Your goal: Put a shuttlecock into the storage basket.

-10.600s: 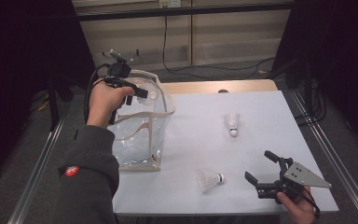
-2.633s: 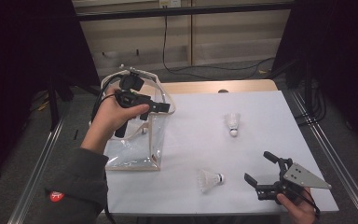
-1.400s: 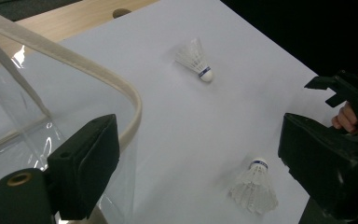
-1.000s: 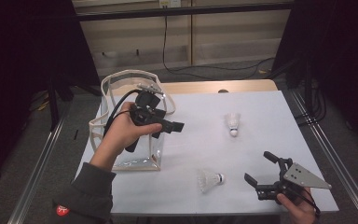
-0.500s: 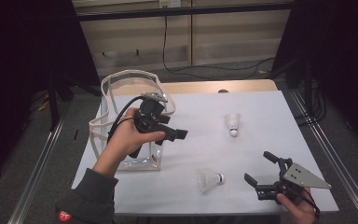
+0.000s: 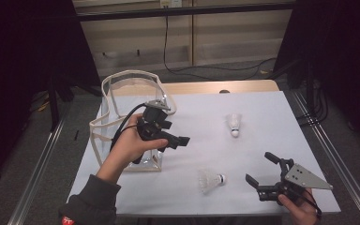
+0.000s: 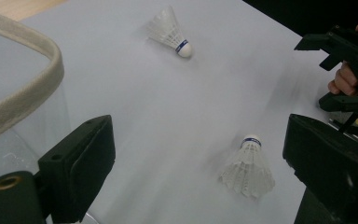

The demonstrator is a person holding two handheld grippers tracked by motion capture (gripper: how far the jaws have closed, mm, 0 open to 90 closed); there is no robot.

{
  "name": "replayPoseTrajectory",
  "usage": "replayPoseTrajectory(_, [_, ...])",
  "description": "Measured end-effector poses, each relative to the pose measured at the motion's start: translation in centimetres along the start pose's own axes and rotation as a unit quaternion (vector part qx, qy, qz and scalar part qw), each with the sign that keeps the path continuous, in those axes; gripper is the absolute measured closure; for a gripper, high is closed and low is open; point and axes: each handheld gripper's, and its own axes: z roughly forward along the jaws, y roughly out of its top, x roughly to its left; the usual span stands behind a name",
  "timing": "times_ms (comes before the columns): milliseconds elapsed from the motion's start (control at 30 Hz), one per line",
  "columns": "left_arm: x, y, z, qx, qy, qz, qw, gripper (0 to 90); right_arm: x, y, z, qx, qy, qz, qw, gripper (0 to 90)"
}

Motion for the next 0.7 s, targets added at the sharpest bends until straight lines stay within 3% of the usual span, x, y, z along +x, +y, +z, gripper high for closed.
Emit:
replayPoseTrajectory(367, [-0.4, -1.1, 1.0, 0.007, -0.002, 0.010, 0.9999, 4.6, 0.0, 0.0, 0.0, 0.000, -0.001, 0.002, 1.0000, 0.1])
replayPoseTrajectory(700, [-0.7, -2.0, 1.5, 0.000, -0.004, 0.018, 0.9998, 7.7, 0.0, 0.0, 0.0, 0.000, -0.001, 0.001, 1.0000, 0.1])
